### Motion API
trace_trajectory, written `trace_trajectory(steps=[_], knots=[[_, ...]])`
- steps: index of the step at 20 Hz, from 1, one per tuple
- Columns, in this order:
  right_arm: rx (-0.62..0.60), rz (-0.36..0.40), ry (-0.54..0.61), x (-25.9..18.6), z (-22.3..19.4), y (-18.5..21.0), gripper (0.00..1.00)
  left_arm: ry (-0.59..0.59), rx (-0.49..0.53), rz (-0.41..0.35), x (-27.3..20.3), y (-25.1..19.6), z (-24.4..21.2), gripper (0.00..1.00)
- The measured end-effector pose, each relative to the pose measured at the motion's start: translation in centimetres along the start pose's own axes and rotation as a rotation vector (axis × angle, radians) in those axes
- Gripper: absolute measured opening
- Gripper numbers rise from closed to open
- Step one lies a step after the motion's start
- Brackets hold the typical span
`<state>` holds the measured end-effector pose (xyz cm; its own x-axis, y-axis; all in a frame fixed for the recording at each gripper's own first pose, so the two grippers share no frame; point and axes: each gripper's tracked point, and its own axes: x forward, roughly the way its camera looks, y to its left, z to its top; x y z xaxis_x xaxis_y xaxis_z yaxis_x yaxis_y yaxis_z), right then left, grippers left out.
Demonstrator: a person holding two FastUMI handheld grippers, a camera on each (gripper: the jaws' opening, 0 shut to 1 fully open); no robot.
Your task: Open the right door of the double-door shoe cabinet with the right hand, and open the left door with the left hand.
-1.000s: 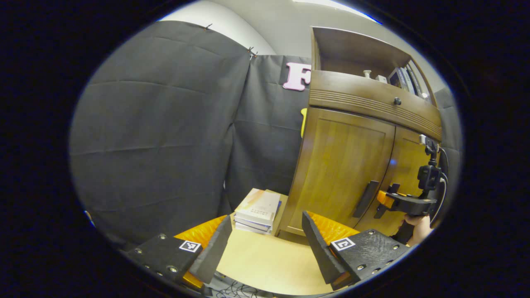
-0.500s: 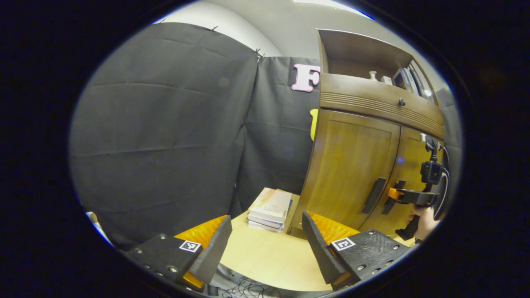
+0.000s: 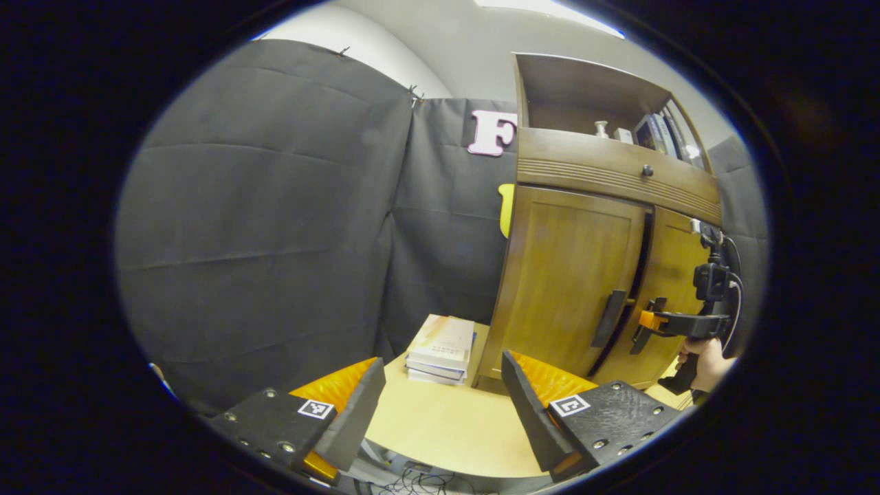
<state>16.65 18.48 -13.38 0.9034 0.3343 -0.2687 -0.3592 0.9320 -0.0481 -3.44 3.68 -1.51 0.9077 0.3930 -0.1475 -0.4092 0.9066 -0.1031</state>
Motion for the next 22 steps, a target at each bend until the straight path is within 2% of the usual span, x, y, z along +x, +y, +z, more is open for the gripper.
trace_trajectory(steps=[13, 22], knots=[[0.012, 0.004, -0.03, -9.3, -2.3, -3.3, 0.22, -0.029, 0.023, -0.217, -1.9, -1.9, 0.2, 1.0], [0.04, 0.086, -0.036, -13.8, -3.1, -7.1, 0.22, -0.031, 0.032, -0.246, -1.6, -4.2, -0.1, 1.0]])
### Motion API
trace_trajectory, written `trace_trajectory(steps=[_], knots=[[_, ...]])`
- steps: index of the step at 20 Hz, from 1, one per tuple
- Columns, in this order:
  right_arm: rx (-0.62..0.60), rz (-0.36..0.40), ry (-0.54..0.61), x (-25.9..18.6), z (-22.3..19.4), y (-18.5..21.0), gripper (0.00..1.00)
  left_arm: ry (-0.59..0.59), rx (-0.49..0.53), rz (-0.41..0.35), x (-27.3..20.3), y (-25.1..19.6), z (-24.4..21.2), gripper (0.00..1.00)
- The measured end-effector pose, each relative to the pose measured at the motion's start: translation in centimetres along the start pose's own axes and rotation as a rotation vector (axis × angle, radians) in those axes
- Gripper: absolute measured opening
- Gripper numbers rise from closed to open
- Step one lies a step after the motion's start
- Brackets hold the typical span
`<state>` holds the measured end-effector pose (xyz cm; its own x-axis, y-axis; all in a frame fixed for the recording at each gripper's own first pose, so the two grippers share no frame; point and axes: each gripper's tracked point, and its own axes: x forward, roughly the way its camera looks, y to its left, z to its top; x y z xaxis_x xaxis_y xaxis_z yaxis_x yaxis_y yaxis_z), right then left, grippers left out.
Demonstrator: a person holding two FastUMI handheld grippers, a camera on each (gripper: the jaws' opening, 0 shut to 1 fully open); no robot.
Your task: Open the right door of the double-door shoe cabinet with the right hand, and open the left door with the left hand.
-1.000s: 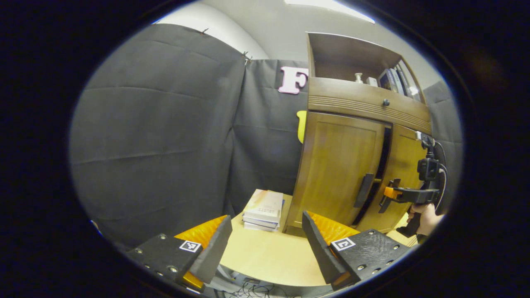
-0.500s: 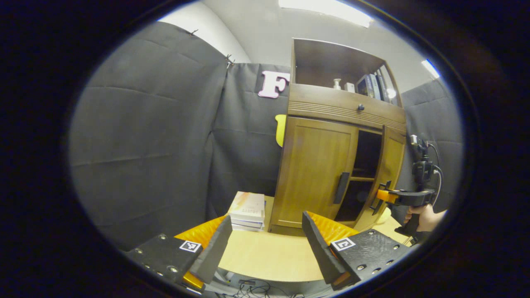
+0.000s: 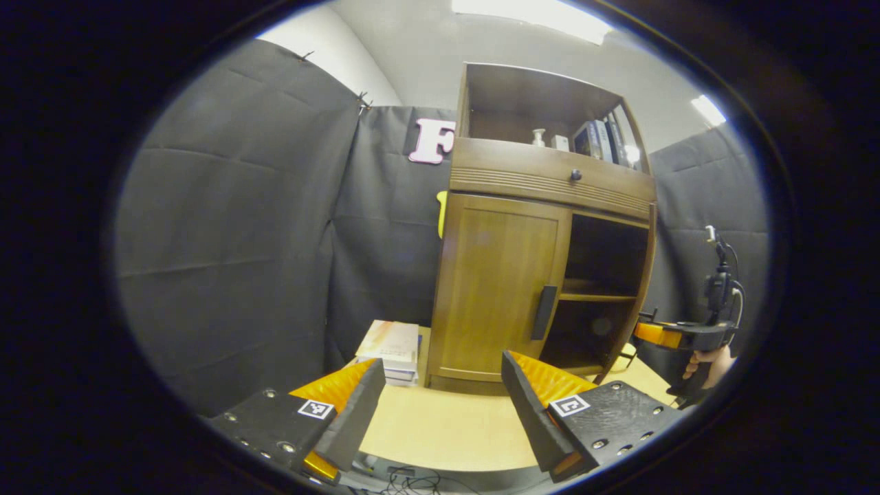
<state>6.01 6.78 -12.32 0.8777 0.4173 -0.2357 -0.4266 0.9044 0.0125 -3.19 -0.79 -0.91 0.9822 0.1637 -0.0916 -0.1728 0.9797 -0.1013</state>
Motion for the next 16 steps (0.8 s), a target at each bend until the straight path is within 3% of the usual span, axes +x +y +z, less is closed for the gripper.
trace_trajectory(steps=[9, 16], knots=[[-0.006, 0.148, 0.022, -3.6, 0.2, -5.2, 0.22, 0.01, 0.024, 0.001, 0.0, -4.0, -0.6, 0.99], [0.024, 0.186, 0.005, -6.4, -0.4, -11.7, 0.22, 0.024, 0.02, -0.001, -0.5, -7.6, -1.6, 1.0]])
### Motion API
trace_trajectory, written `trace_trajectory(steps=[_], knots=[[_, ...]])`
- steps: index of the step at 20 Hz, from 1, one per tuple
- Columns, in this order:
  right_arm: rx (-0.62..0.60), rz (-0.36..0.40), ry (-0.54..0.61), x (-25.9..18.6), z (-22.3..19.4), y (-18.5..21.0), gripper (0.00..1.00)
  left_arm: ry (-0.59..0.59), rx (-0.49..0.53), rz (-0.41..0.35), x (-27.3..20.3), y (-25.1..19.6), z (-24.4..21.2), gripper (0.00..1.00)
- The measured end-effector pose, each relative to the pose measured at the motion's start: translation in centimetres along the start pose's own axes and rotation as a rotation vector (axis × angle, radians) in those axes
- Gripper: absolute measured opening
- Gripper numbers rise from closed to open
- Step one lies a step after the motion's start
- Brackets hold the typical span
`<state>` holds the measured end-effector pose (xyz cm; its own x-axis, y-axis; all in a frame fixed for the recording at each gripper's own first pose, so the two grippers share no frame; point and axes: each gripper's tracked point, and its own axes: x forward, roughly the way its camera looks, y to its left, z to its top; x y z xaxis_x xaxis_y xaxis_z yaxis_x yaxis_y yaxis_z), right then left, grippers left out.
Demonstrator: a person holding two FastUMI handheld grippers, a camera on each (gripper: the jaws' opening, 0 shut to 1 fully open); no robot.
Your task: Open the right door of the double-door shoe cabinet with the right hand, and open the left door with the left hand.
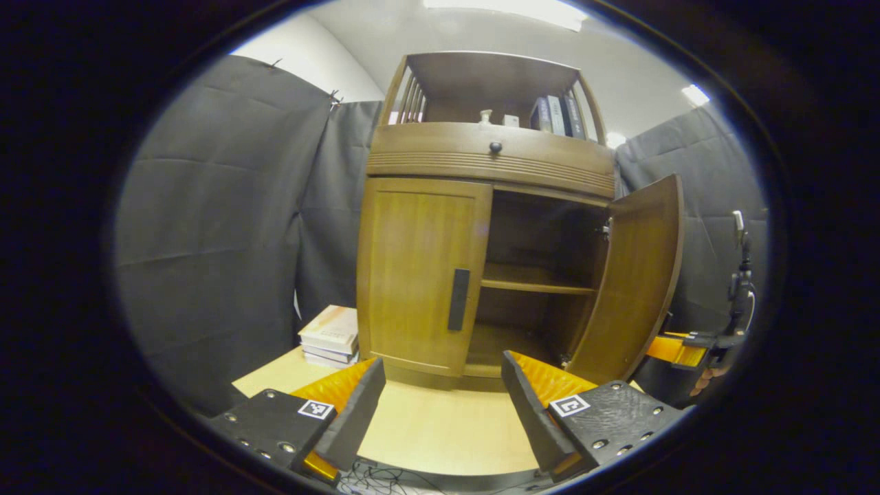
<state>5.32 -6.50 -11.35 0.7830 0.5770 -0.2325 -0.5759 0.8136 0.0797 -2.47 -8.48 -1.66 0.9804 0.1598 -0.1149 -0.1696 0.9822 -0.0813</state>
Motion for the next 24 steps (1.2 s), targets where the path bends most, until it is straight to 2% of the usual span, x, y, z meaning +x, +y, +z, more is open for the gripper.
trace_trajectory(steps=[3, 6, 8, 9, 10, 14, 18, 20, 21, 22, 24], knots=[[0.03, -0.018, -0.022, -1.1, 0.3, -3.5, 0.21, -0.005, 0.022, 0.003, -0.2, -0.8, -0.2, 0.97], [0.059, -0.039, -0.05, -1.5, 0.8, -6.4, 0.19, 0.014, 0.015, 0.009, -0.4, -1.5, -0.6, 1.0], [0.081, -0.001, -0.037, -1.6, 0.6, -5.8, 0.12, 0.023, 0.004, 0.011, -0.6, -1.9, -0.7, 1.0], [0.082, -0.003, -0.04, -1.5, 0.7, -5.7, 0.21, 0.027, 0.0, 0.016, -0.7, -1.9, -0.7, 1.0], [0.076, -0.01, -0.047, -1.8, 0.9, -5.8, 0.22, 0.029, -0.003, 0.023, -0.8, -1.9, -0.7, 1.0], [0.084, -0.034, -0.044, -1.9, 1.0, -5.8, 0.22, 0.029, 0.017, 0.052, -0.5, -1.0, -0.4, 0.99], [0.079, -0.06, -0.039, -3.3, 0.9, -5.5, 0.21, 0.025, 0.076, 0.033, 0.9, -0.2, 0.0, 1.0], [0.048, -0.098, -0.035, -4.2, 0.5, -5.6, 0.21, 0.009, 0.085, 0.006, 2.0, -0.3, 0.5, 1.0], [0.039, -0.122, -0.031, -4.7, 0.4, -5.5, 0.25, 0.004, 0.083, -0.009, 2.6, -0.4, 0.7, 1.0], [0.032, -0.153, -0.028, -5.4, 0.3, -5.7, 0.25, 0.001, 0.081, -0.022, 3.4, -0.5, 0.8, 1.0], [0.026, -0.193, -0.034, -6.7, 0.1, -5.2, 0.46, -0.014, 0.085, -0.042, 4.7, -0.5, 1.4, 1.0]])
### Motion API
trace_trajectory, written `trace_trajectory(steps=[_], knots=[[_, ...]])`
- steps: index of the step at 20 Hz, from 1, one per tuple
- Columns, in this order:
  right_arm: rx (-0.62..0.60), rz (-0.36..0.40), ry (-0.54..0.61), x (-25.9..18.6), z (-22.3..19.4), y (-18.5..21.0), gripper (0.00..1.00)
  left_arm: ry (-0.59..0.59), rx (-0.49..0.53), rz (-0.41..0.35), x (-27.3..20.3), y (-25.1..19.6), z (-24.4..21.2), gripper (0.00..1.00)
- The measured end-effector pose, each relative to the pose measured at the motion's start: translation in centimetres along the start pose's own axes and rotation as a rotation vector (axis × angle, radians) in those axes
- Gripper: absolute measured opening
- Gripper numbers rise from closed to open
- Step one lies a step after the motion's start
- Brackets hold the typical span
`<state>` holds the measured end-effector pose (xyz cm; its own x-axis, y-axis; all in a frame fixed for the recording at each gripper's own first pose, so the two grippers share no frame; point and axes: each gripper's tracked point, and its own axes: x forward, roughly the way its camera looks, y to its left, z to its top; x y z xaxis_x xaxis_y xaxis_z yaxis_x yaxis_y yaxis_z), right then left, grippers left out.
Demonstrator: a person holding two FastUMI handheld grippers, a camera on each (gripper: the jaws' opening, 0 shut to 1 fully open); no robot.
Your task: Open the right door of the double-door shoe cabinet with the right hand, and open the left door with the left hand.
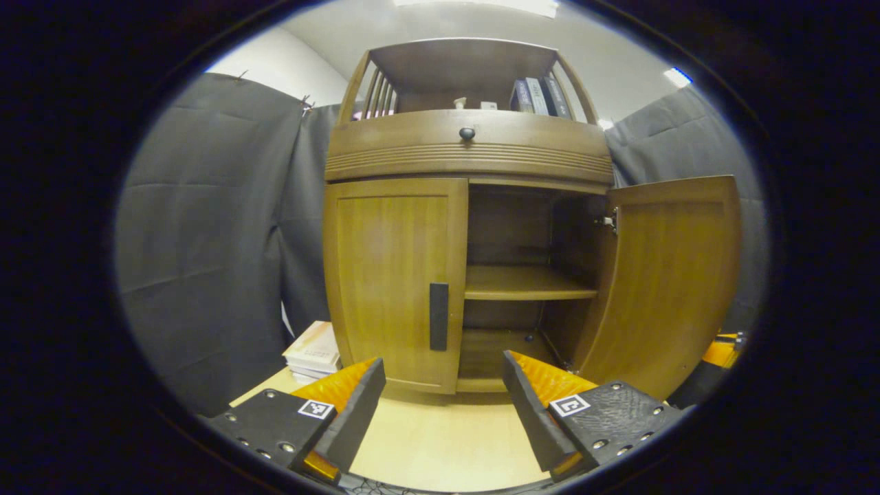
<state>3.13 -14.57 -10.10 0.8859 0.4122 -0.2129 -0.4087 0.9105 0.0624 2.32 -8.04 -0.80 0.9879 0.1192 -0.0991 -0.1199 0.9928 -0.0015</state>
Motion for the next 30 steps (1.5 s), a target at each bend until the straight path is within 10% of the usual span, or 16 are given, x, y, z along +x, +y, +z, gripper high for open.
trace_trajectory(steps=[3, 4, 18, 30], knots=[[-0.005, -0.098, -0.006, -1.0, 0.2, -1.1, 0.94, -0.016, 0.031, -0.036, 2.0, 0.2, 0.4, 1.0], [0.003, -0.136, -0.014, -1.9, 0.4, -1.5, 0.96, -0.015, 0.045, -0.049, 2.8, 0.3, 0.4, 1.0], [0.038, -0.53, -0.045, -8.6, 0.2, 0.3, 0.92, -0.052, 0.134, -0.13, 9.2, 0.2, 0.6, 1.0], [0.023, -0.548, -0.032, -8.2, -1.4, 5.0, 0.98, -0.031, 0.047, -0.161, 10.6, -1.0, -0.5, 0.33]])
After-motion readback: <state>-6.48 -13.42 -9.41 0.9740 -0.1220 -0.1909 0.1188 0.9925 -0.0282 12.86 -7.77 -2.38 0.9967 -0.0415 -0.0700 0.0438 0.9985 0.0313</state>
